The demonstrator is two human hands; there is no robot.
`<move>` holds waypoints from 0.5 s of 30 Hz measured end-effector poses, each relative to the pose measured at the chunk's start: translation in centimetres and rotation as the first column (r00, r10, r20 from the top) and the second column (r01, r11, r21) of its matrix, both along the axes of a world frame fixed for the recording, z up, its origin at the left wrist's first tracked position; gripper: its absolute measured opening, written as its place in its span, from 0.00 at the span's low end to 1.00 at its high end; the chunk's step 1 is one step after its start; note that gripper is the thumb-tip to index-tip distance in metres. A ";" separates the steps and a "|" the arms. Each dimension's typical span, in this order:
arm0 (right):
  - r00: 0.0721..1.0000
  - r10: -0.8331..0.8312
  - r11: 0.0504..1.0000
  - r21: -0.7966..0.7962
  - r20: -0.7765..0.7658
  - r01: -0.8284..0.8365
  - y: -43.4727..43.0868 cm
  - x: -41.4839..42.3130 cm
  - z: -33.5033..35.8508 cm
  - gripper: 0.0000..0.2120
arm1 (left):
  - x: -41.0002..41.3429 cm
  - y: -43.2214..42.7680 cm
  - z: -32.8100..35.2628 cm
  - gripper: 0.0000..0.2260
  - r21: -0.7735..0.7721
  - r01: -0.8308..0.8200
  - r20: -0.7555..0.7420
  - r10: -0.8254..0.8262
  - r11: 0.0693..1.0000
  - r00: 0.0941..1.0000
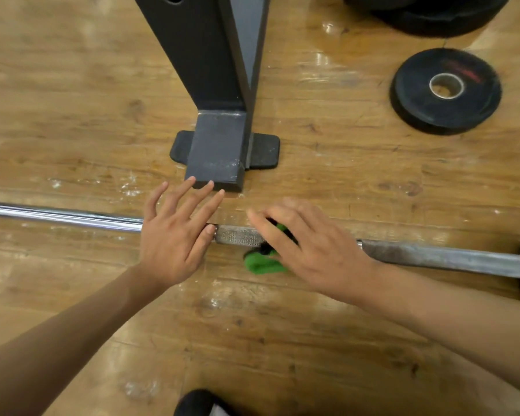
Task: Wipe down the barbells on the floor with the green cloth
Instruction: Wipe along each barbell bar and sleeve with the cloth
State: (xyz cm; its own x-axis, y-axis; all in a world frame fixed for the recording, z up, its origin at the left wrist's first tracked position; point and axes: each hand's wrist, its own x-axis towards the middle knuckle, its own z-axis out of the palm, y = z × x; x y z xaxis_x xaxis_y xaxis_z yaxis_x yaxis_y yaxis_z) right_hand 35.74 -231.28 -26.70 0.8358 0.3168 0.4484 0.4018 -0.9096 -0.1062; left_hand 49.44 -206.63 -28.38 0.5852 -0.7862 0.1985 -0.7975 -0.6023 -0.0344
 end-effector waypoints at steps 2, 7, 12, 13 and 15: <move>0.989 0.069 0.977 -0.192 -0.133 -0.094 -3.7 -3.0 -1.1 0.21 | -0.1 0.3 0.0 0.26 -0.024 -0.003 0.011 0.003 1.000 1.000; 0.975 0.038 0.957 -0.273 -0.218 -0.099 -9.2 -7.3 -0.8 0.22 | -0.7 0.2 -0.4 0.25 -0.050 0.015 0.027 -0.014 0.999 1.000; 0.978 -0.029 0.963 -0.269 -0.205 -0.028 -3.1 -2.9 -1.3 0.26 | -0.9 0.3 -0.4 0.25 -0.061 -0.002 0.037 0.004 0.998 0.999; 0.975 -0.038 0.969 -0.245 -0.220 -0.018 -1.4 -1.7 -1.5 0.26 | -0.8 0.4 -0.4 0.25 -0.063 0.000 0.043 0.003 0.998 0.999; 0.960 -0.097 0.973 -0.228 -0.263 0.036 1.5 -0.1 -1.6 0.27 | -0.6 0.4 -0.5 0.25 -0.041 -0.002 0.044 0.004 0.999 0.999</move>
State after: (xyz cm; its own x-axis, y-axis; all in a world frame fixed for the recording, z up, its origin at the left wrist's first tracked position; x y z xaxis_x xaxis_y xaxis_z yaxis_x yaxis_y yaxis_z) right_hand 35.62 -229.82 -28.28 0.9385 0.3207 0.1280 0.3231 -0.9464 0.0021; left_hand 48.83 -206.26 -28.87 0.5771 -0.7753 0.2567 -0.7942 -0.6060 -0.0447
